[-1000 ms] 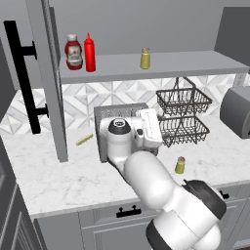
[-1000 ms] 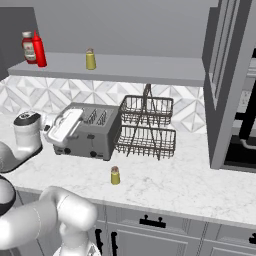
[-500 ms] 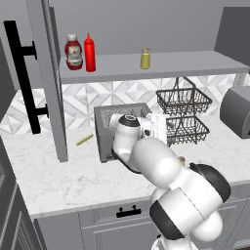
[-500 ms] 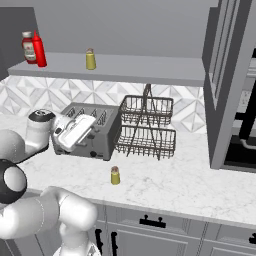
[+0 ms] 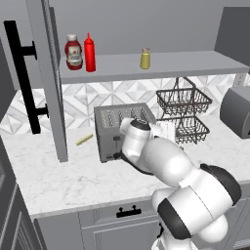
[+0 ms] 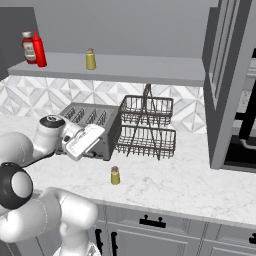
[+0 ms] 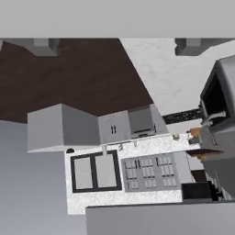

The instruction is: Put the shaker and condiment bottle from the counter next to their counterparts in the cabinet.

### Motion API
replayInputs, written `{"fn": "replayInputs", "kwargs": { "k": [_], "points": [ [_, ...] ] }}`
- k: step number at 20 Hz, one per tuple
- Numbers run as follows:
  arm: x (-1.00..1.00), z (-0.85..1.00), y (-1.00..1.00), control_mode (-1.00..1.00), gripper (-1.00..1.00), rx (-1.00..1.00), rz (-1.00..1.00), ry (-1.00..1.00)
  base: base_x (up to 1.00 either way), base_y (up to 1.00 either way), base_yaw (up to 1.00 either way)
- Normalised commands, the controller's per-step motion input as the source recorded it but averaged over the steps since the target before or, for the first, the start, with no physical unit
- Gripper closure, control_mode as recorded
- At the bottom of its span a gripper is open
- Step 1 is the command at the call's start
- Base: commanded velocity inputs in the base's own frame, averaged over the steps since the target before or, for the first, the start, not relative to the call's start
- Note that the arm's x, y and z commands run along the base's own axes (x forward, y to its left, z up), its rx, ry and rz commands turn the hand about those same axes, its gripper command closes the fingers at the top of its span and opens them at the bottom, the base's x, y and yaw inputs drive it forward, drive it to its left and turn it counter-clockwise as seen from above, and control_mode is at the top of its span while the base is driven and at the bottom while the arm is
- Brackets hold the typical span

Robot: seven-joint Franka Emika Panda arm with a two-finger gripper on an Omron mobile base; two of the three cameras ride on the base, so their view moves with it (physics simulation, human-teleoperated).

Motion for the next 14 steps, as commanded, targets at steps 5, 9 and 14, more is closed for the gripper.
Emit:
{"fn": "replayInputs", "kwargs": {
  "k": [5, 9, 14],
  "points": [
    [-0.21, -0.54, -0.15, -1.0, -1.0, 0.0, 0.0, 0.05, 0.0, 0.0, 0.0],
    [-0.1, -0.41, -0.05, -1.0, -1.0, 0.0, 0.0, 0.06, 0.0, 0.0, 0.0],
    [0.0, -0.13, 0.0, -1.0, -1.0, 0.0, 0.0, 0.08, 0.0, 0.0, 0.0]
  ]
}}
